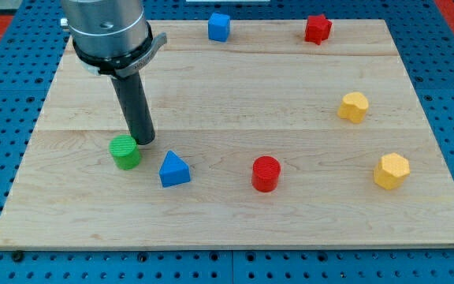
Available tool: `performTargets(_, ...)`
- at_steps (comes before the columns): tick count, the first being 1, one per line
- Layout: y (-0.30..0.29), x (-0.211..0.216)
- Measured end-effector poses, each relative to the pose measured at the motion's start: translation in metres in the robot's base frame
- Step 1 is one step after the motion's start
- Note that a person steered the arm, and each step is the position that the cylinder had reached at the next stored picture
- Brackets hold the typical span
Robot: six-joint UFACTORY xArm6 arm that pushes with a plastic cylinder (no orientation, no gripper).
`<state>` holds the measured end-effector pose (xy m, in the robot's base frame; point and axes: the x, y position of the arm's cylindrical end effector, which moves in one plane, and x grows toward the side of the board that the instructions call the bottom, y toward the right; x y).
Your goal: Nudge blue triangle right a bit
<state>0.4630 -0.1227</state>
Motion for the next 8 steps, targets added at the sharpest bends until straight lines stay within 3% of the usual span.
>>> performTargets(1, -0.065, -0.013)
performTargets(6, -0.055, 0.079)
performTargets(7, 0.03, 0.084)
performTargets(8, 0.059, 0.08)
